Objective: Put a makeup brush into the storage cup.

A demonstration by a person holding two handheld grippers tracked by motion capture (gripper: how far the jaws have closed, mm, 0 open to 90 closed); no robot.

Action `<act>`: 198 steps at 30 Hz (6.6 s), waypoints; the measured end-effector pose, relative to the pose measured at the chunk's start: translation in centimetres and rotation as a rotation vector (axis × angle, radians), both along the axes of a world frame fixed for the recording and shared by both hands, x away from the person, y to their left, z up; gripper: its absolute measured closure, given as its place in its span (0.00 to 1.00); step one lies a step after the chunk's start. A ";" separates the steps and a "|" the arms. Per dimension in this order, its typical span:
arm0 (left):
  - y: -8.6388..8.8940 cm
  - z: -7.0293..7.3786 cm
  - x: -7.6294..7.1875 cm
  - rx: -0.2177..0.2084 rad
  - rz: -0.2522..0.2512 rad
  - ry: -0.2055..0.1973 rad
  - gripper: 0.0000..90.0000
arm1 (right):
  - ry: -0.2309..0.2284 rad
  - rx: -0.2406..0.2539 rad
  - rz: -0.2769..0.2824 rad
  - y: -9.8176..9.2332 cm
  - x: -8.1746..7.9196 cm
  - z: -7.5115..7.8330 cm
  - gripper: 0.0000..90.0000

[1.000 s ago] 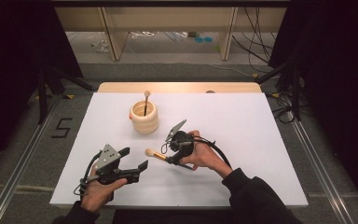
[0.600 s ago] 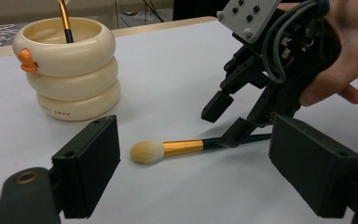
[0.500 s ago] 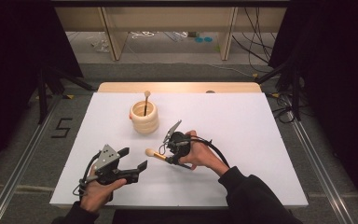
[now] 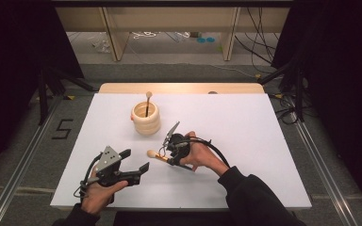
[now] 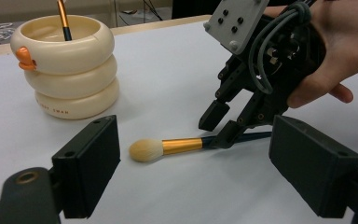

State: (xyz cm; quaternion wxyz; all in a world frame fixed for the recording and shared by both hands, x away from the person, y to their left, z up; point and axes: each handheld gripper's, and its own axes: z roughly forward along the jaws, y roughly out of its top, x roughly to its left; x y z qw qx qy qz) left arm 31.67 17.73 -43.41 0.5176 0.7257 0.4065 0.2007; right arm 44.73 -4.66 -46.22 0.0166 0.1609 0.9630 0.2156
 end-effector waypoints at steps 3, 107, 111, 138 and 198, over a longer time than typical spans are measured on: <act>0.0 0.0 0.0 0.001 -0.001 0.000 0.18 | 0.001 -0.005 0.003 0.1 0.0 -0.1 0.73; 0.2 -0.2 0.2 0.023 -0.010 0.010 0.19 | -0.067 0.271 -0.054 -2.5 1.5 4.8 0.87; 0.0 -0.3 0.2 0.026 -0.018 0.018 0.19 | -0.062 0.349 -0.077 -2.8 1.7 5.0 0.87; -3.2 -1.0 1.9 -0.011 -0.062 0.033 0.19 | -0.064 0.600 -0.093 -3.5 -0.1 6.4 0.87; -6.0 -0.8 3.7 -0.154 -0.177 0.025 0.72 | -0.048 0.744 -0.053 -3.9 -2.7 6.0 0.87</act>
